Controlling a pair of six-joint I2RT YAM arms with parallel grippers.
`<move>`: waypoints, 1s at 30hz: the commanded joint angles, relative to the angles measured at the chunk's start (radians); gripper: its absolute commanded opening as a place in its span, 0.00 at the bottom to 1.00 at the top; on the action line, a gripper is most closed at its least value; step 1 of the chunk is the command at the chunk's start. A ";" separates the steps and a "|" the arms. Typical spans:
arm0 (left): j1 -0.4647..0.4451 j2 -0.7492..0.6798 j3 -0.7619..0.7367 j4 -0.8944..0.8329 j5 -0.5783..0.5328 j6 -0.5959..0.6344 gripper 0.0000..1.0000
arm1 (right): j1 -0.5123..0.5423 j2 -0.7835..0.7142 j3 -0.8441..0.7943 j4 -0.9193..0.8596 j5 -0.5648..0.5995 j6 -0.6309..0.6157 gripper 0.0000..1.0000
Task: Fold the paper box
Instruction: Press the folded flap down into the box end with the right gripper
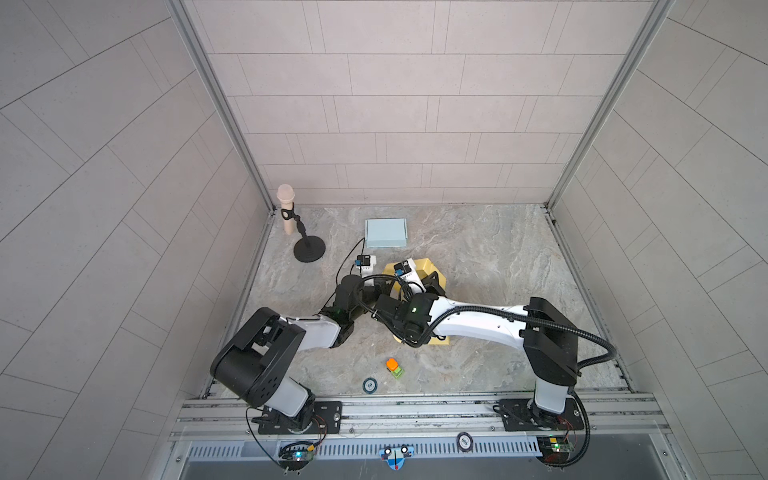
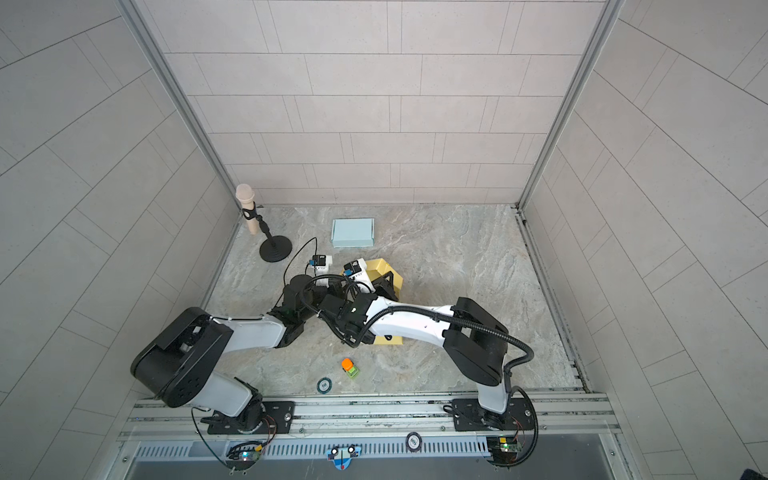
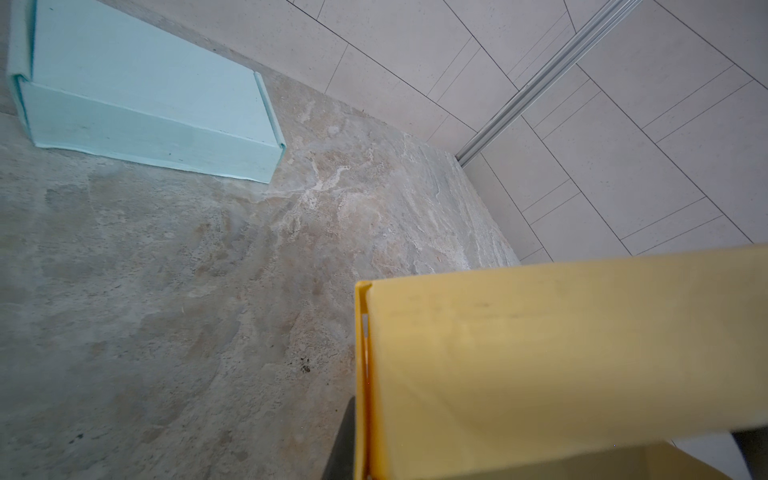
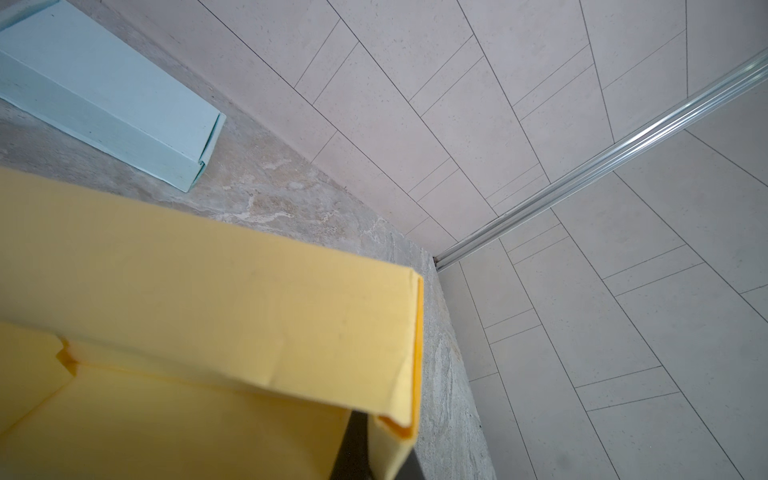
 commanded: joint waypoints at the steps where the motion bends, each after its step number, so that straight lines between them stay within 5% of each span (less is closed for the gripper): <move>1: -0.006 -0.012 -0.004 0.099 0.055 -0.001 0.05 | -0.006 0.026 0.012 -0.050 0.017 0.045 0.08; 18: -0.003 -0.028 -0.026 0.123 0.048 -0.006 0.06 | -0.034 0.050 0.016 -0.059 0.036 0.097 0.00; 30: 0.003 -0.027 -0.031 0.134 0.050 -0.011 0.06 | -0.028 0.024 0.014 -0.097 0.053 0.178 0.18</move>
